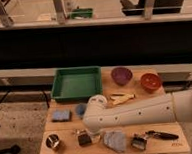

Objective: Wipe table surface with eraser

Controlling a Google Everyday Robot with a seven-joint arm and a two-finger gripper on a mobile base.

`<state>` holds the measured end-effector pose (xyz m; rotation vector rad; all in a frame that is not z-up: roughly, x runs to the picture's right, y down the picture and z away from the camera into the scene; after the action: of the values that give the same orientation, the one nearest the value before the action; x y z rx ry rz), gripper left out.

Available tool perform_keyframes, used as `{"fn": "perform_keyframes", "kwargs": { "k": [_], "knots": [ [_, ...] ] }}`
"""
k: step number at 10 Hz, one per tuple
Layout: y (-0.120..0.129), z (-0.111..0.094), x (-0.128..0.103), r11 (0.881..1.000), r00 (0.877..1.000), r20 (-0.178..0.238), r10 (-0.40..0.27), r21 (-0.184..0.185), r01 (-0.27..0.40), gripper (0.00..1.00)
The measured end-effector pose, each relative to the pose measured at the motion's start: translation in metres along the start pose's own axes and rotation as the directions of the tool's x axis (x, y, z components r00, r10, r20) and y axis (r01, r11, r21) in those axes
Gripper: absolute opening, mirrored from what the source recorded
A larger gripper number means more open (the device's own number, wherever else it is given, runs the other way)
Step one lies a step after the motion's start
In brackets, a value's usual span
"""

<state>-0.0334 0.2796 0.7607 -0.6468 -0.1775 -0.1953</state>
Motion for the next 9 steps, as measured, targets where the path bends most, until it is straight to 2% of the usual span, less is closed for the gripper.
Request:
{"fn": "perform_keyframes", "kwargs": {
  "k": [4,9],
  "knots": [
    [0.001,0.007,-0.007,1.000,1.000,0.008,-0.023,-0.008,0.023,0.04],
    [0.006,0.003,-0.023,0.998,0.998,0.023,-0.055,-0.001,0.055,0.04]
  ]
}}
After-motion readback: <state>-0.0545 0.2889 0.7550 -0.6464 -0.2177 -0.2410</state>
